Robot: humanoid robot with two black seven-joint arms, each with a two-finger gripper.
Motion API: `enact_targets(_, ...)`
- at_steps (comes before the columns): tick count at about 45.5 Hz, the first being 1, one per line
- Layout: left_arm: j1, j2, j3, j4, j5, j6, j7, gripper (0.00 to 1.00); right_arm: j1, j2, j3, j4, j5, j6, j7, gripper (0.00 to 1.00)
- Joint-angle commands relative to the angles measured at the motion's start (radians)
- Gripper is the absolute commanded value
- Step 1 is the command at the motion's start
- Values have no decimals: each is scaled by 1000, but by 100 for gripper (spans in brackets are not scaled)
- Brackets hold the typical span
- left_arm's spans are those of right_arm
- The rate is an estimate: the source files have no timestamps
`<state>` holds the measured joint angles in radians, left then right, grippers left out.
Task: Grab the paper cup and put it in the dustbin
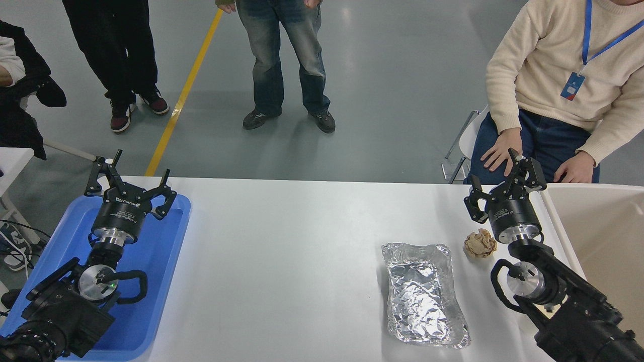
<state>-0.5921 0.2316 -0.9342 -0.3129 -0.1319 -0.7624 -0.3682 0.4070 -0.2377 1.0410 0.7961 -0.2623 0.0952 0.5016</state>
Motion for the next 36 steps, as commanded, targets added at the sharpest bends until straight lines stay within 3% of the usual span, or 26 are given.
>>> enact_targets(1,0,0,0,0,0,0,2,100,4,0,1,-5,0,0,0,100)
enact_targets(36,0,-2,0,0,0,0,2,100,4,-21,-3,-9,0,3,0,100)
